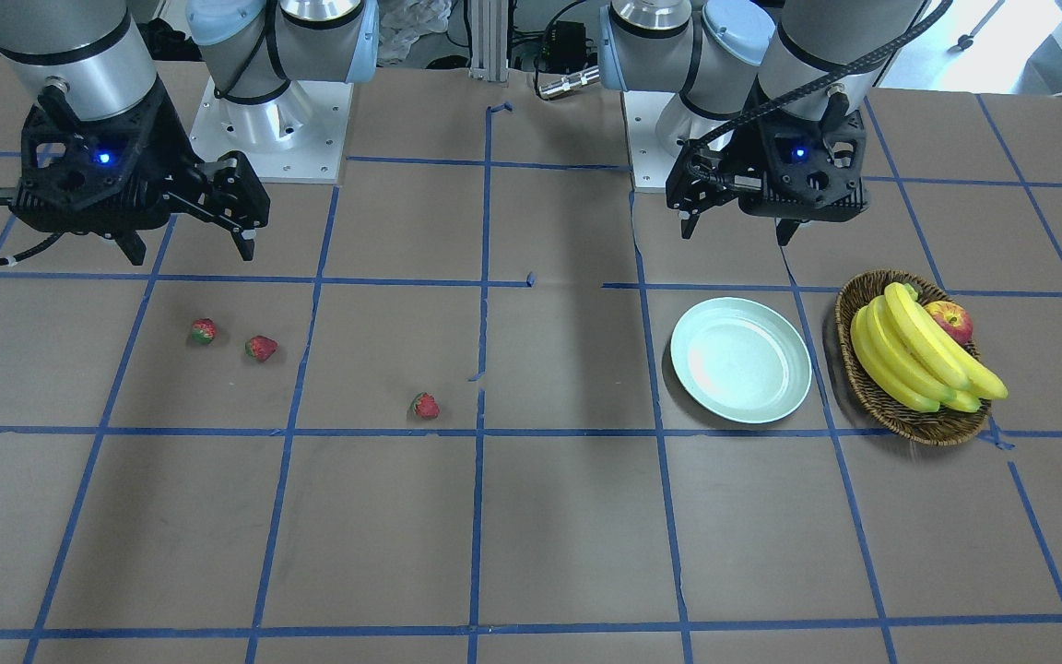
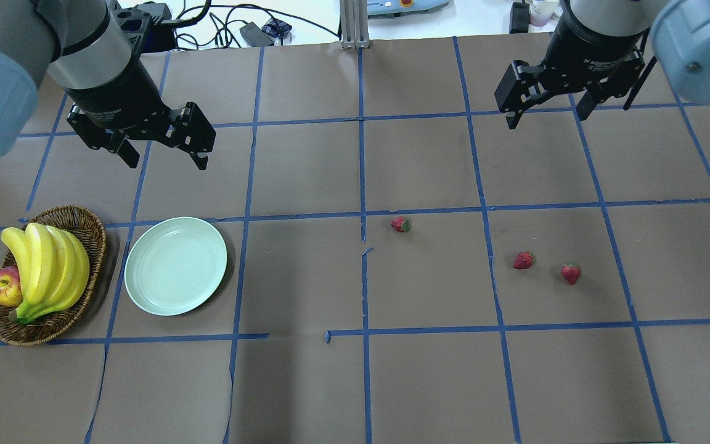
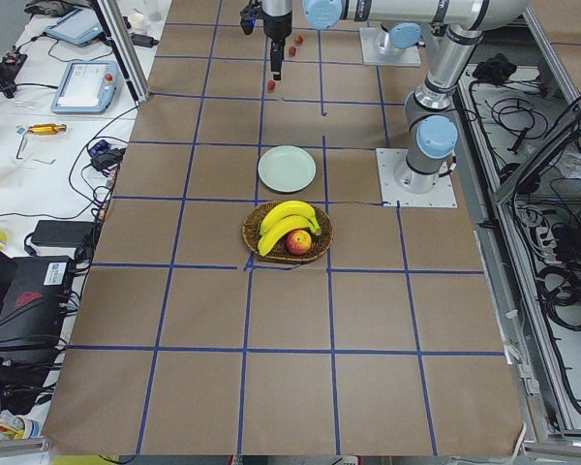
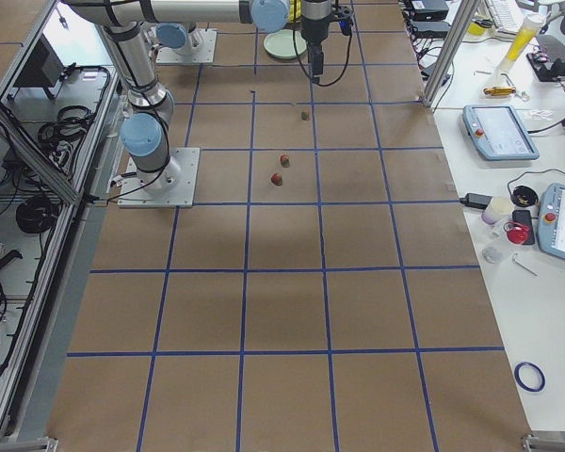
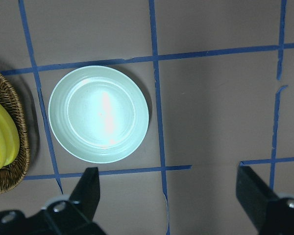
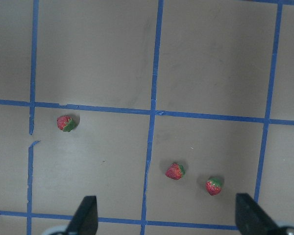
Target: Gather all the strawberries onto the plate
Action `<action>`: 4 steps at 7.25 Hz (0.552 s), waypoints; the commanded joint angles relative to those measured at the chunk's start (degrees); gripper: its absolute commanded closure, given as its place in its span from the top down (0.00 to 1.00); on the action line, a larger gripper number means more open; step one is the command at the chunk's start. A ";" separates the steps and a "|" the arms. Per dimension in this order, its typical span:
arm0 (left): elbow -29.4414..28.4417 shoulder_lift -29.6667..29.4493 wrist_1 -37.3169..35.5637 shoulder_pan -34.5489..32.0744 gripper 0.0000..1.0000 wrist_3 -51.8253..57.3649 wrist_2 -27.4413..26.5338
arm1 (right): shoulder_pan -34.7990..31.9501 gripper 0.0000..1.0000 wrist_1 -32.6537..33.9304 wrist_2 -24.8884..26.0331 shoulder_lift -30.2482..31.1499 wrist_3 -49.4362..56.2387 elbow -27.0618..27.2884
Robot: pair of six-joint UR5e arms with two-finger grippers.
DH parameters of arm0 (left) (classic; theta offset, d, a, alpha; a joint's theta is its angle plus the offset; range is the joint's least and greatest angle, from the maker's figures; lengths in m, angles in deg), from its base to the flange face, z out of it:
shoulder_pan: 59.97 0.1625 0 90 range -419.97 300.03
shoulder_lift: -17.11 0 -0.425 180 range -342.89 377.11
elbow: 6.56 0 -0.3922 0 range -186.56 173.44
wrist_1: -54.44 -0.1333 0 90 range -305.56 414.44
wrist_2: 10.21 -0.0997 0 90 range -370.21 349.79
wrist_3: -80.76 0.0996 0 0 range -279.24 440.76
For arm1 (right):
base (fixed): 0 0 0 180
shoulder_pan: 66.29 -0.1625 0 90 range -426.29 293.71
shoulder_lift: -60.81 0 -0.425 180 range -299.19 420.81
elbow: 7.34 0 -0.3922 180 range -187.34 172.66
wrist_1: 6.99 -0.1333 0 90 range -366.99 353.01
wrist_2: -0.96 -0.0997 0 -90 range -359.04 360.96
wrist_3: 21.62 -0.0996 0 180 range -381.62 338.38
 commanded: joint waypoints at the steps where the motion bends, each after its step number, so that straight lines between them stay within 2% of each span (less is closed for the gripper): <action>1: -0.12 -0.06 0.00 0.00 1.00 0.00 -0.02 | -0.02 1.00 -0.11 0.03 0.02 0.07 0.02; 4: -0.21 -0.59 0.00 0.00 1.00 0.00 -0.02 | -0.02 1.00 -0.11 0.03 0.02 -0.02 -0.06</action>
